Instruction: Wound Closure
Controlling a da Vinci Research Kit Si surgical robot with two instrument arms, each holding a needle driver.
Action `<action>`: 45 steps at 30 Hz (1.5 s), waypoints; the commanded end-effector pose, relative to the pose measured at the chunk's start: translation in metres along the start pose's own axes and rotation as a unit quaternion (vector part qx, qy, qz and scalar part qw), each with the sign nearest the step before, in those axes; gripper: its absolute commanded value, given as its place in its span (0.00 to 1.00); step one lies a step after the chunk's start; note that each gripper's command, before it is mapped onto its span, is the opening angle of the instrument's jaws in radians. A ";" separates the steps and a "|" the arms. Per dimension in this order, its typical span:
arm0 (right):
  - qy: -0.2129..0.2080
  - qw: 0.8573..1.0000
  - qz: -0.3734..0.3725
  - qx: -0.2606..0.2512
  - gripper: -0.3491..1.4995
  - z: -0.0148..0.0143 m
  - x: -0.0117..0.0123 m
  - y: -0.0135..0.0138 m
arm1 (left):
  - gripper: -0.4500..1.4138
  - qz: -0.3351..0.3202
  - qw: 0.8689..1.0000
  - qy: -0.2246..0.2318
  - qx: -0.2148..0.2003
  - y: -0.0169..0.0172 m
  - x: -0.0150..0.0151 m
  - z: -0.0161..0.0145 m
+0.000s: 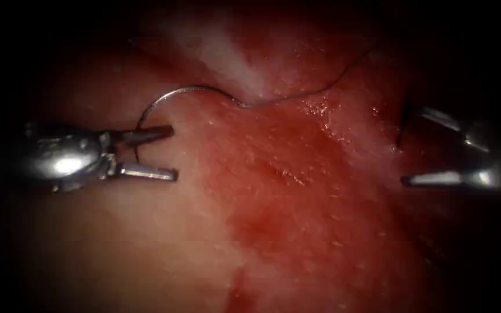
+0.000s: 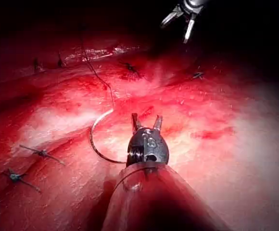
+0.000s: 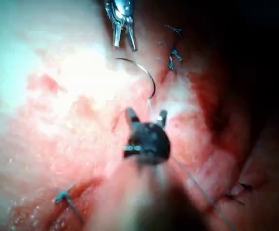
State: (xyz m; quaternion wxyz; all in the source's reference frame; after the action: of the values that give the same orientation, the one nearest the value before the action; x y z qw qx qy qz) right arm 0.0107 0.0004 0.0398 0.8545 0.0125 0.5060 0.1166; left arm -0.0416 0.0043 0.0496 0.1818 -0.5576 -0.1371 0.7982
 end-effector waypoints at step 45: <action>-0.001 1.000 -0.005 0.015 0.61 0.0034 0.0012 -0.0020 | 0.75 -0.199 0.918 -0.288 0.186 -0.0047 -0.0087 0.0023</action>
State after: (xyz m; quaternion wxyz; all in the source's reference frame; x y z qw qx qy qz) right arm 0.0138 -0.0012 0.0398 0.8558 0.0229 0.5058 0.1058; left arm -0.0399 0.0047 0.0594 0.3891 -0.2222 -0.1458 0.8820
